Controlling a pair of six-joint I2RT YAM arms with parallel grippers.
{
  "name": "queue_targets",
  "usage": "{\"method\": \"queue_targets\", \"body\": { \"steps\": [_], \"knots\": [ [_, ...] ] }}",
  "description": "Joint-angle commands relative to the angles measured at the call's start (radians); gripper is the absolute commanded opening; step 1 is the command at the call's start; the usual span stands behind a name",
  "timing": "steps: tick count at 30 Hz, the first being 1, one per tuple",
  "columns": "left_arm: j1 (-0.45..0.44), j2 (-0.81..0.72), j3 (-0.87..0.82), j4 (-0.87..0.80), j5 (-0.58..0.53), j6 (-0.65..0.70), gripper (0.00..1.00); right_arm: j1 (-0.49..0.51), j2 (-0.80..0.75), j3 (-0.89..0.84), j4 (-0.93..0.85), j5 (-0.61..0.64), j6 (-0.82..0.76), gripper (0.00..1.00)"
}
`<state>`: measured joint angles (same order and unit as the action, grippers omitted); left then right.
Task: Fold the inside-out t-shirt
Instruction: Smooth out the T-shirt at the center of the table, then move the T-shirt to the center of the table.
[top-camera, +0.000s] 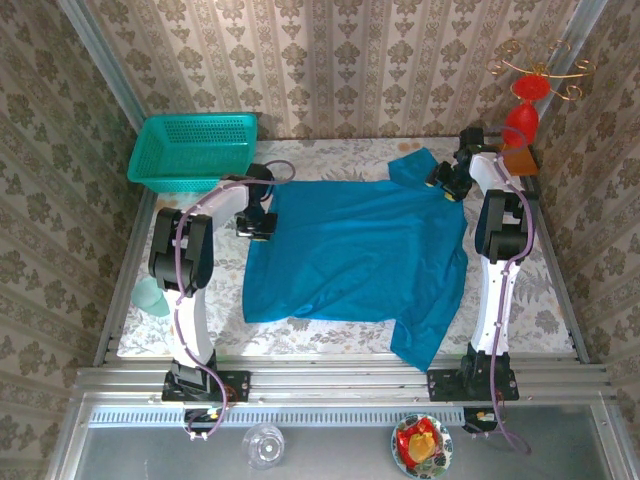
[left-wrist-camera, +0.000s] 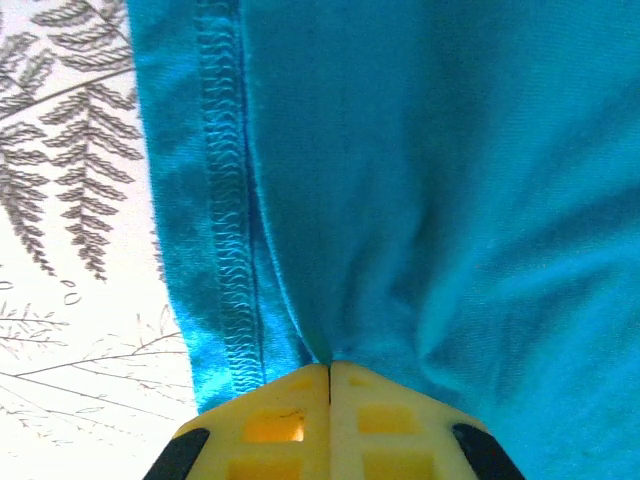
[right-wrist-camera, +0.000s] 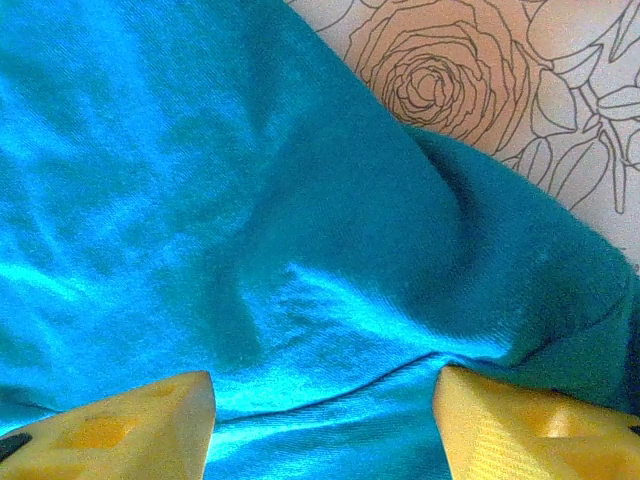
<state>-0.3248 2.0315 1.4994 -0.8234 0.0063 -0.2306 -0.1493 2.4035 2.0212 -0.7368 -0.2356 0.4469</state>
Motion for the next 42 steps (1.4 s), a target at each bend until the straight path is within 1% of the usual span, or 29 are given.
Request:
{"method": "queue_targets", "body": {
  "steps": [1,8,15,16,21,24,26,31,38,42],
  "knots": [
    [0.034,-0.065,0.001,-0.037,-0.052,0.024,0.0,-0.021,0.032,0.009,-0.082,0.032,-0.011,0.62],
    [0.096,-0.058,-0.005,-0.052,-0.066,0.043,0.0,-0.03,0.047,0.011,-0.094,0.033,-0.012,0.62],
    [0.105,-0.007,0.014,-0.072,-0.049,0.054,0.0,-0.03,0.05,0.023,-0.103,0.02,-0.013,0.62],
    [0.105,-0.005,0.016,-0.076,-0.049,0.054,0.01,-0.029,0.046,0.025,-0.105,0.018,-0.013,0.62],
    [0.104,-0.065,0.043,-0.065,-0.036,0.037,0.17,-0.016,-0.004,0.02,-0.113,0.018,-0.012,0.62],
    [0.1,-0.072,0.114,-0.056,0.005,0.031,0.19,0.0,-0.043,0.019,-0.122,0.027,-0.014,0.63],
    [0.094,-0.043,0.181,-0.065,0.02,0.03,0.19,0.009,-0.07,0.013,-0.125,0.032,-0.013,0.62],
    [0.077,0.076,0.372,-0.082,0.061,0.009,0.22,0.027,-0.128,-0.011,-0.135,0.024,-0.013,0.63],
    [0.04,0.255,0.614,-0.101,0.096,-0.033,0.22,0.074,-0.219,-0.095,-0.12,0.016,-0.011,0.63],
    [0.002,0.363,0.743,-0.155,0.075,-0.033,0.22,0.094,-0.252,-0.156,-0.087,-0.008,0.007,0.63]
  ]
}}
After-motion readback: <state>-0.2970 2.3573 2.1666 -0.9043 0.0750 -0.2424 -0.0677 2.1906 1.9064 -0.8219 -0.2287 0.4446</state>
